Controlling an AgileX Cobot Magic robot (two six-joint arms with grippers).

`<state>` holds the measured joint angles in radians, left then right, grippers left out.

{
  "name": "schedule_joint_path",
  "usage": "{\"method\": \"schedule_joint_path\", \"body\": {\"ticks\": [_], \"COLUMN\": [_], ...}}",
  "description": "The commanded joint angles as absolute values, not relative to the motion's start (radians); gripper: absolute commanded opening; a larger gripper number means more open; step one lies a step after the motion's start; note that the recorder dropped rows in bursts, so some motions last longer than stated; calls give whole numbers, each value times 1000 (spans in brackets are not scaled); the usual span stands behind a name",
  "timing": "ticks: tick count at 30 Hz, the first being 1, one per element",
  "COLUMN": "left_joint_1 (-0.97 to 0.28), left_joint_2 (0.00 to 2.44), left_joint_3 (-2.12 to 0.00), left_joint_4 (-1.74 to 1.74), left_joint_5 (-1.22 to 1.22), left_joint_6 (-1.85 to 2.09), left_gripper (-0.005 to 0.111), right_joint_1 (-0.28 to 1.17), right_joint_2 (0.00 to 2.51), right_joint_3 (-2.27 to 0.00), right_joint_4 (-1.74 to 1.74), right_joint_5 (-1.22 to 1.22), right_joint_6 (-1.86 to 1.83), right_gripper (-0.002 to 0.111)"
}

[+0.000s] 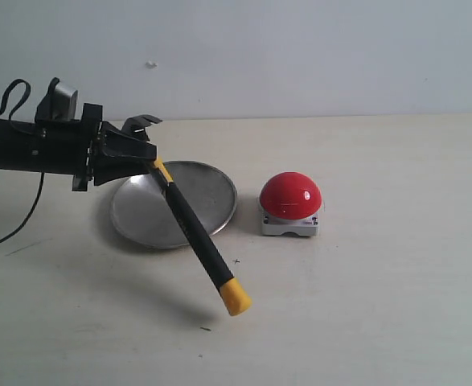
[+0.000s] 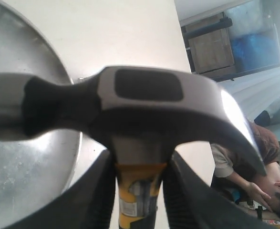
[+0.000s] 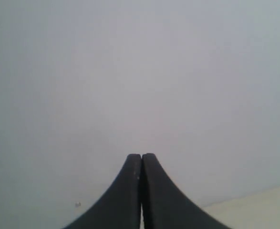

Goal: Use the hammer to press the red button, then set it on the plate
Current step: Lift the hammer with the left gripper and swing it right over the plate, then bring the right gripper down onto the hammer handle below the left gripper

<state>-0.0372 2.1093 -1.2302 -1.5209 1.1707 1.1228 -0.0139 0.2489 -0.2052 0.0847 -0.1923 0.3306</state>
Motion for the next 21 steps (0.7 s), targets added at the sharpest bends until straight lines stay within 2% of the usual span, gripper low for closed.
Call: {"method": "schedule_joint_path", "body": {"ticks": [1,4,5,10,13,14,16,19,21], "left_joint_1": [-82,-93,-95,-94,-92,-89,-89,-89,-90], "left_joint_2": [2098,2102,2102,2104,2106,2106,2106,2106,2106], "left_joint_3": [-1231,-1231,-1231,-1231,-1231,-1231,-1231,-1231,-1231], "left_joint_4": [-1638,-1647,-1649,-1657,-1662,-1662,-1662,-1662,-1660], "left_joint_5": [1221,1221,1221,1221,1221,1221,1221,1221,1221], "left_joint_6": [1143,1144,1144,1147,1147,1147,1147,1147,1147], "left_gripper": [0,0,0,0,0,0,0,0,0], "right_joint_1": [-18,-15,-5,42,140,205,289,385,416], "right_joint_2": [535,698,823,1117,1303,1375,1461,1515,1511], "right_joint_3": [-408,-532,-625,-840,-920,-927,-938,-965,-967], "right_joint_4": [-79,-86,-38,199,286,286,288,290,312], "right_joint_5": [43,239,371,672,734,700,639,542,512], "right_joint_6": [334,268,154,-219,-346,-398,-430,-447,-414], "right_gripper": [0,0,0,2,20,30,43,55,56]}}
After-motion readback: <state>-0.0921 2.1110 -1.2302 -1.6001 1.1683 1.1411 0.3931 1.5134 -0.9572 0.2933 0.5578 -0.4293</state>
